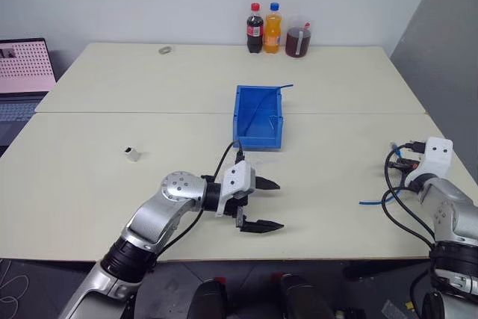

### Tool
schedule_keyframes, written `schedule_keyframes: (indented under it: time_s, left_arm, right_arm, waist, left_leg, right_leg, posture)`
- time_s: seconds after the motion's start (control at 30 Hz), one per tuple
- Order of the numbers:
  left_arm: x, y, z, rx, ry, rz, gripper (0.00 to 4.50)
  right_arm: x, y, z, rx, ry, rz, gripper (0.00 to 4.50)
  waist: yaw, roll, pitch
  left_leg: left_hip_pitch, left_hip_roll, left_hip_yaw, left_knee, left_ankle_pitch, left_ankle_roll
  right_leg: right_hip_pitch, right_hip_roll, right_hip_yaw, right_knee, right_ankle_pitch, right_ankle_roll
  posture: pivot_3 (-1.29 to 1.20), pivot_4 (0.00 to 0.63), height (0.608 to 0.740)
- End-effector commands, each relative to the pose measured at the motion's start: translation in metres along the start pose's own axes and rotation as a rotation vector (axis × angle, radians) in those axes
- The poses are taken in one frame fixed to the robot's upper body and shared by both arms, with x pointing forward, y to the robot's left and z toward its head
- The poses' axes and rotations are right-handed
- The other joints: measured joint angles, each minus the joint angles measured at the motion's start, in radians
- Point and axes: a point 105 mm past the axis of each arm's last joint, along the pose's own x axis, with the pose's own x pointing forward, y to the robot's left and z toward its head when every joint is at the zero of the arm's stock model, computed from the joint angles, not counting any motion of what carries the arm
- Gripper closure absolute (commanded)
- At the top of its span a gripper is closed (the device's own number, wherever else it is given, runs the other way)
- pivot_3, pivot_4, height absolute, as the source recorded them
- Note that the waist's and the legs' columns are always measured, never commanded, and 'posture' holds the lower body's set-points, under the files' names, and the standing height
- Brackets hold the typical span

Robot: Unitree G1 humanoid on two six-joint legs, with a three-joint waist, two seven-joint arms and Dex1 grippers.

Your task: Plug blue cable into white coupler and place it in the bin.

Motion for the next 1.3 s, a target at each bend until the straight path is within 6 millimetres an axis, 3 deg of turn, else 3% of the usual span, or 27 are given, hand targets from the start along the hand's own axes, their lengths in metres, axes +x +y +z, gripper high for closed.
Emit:
schedule_keyframes:
  time_s: [0.03,0.13,0.2,0.27,0.37,0.43,0.6,0.77,0.97,1.3]
  left_arm:
    - [-0.026,-0.010,0.006,-0.054,-0.034,0.000,0.00]
    - [-0.052,-0.019,-0.010,-0.157,0.007,0.038,0.00]
    - [-0.072,-0.021,-0.028,-0.223,0.065,0.112,0.00]
    - [-0.093,-0.015,-0.042,-0.241,0.118,0.223,0.00]
    - [-0.105,-0.006,-0.044,-0.248,0.123,0.320,0.00]
    - [-0.115,-0.006,-0.046,-0.259,0.129,0.361,0.00]
    - [-0.134,-0.008,-0.055,-0.274,0.166,0.436,0.00]
    - [-0.142,-0.013,-0.060,-0.283,0.174,0.475,0.00]
    - [-0.141,-0.003,-0.064,-0.279,0.159,0.502,0.00]
    - [-0.123,0.019,-0.065,-0.202,0.150,0.457,0.00]
  right_arm:
    - [-0.025,0.031,0.037,-0.170,-0.092,0.253,4.48]
    - [-0.060,0.085,0.052,-0.383,-0.157,0.604,4.48]
    - [-0.086,0.126,0.050,-0.575,-0.197,0.851,4.48]
    - [-0.098,0.163,0.039,-0.762,-0.225,1.032,4.48]
    - [-0.099,0.193,0.029,-0.881,-0.253,1.162,4.48]
    - [-0.094,0.223,0.022,-0.945,-0.284,1.263,4.48]
    - [-0.076,0.269,0.005,-1.096,-0.322,1.361,4.48]
    - [-0.062,0.296,-0.008,-1.205,-0.332,1.405,4.48]
    - [-0.060,0.299,-0.010,-1.200,-0.317,1.439,3.14]
    - [-0.081,0.278,-0.006,-1.036,-0.206,1.488,0.79]
  waist:
    - [0.000,0.000,0.000]
    - [-0.010,0.001,0.001]
    - [-0.021,0.001,0.001]
    - [-0.024,-0.001,0.002]
    - [-0.024,-0.003,0.004]
    - [-0.022,-0.007,0.005]
    - [-0.020,-0.009,0.007]
    - [-0.012,-0.008,0.007]
    - [0.005,-0.008,0.007]
    - [0.013,-0.008,0.007]
  left_leg:
    - [0.000,0.000,0.000,0.000,0.000,0.000]
    - [0.000,0.001,0.000,-0.001,0.000,0.000]
    - [0.000,0.001,-0.001,-0.001,0.000,0.000]
    - [0.001,0.002,-0.004,-0.002,0.000,0.000]
    - [0.001,0.002,-0.006,-0.001,0.000,0.000]
    - [0.001,0.001,-0.006,0.000,0.000,0.000]
    - [0.000,0.002,-0.005,0.001,0.000,0.000]
    - [-0.004,0.002,-0.008,0.000,0.000,-0.001]
    - [-0.005,0.002,-0.013,0.000,0.000,-0.001]
    - [-0.005,0.002,-0.016,0.001,0.000,-0.001]
  right_leg:
    - [0.000,0.000,0.000,0.000,0.000,0.000]
    - [-0.001,0.000,0.000,0.000,-0.001,-0.001]
    - [-0.001,0.000,-0.001,0.000,-0.002,-0.001]
    - [0.000,0.000,-0.004,0.000,-0.003,-0.002]
    - [0.001,0.000,-0.006,0.001,-0.004,-0.004]
    - [0.001,-0.001,-0.006,0.001,-0.004,-0.005]
    - [0.000,-0.001,-0.007,0.001,-0.003,-0.003]
    - [-0.003,-0.002,-0.011,0.002,-0.002,-0.013]
    - [-0.002,-0.002,-0.018,0.002,-0.004,-0.016]
    - [0.000,-0.002,-0.022,0.004,-0.004,-0.016]
  posture:
    - [0.00,0.150,0.740]
    - [0.00,0.150,0.740]
    - [0.00,0.150,0.740]
    - [0.00,0.150,0.740]
    - [0.00,0.150,0.740]
    - [0.00,0.150,0.740]
    - [0.00,0.150,0.740]
    - [0.00,0.150,0.740]
    - [0.00,0.150,0.740]
    - [0.00,0.150,0.740]
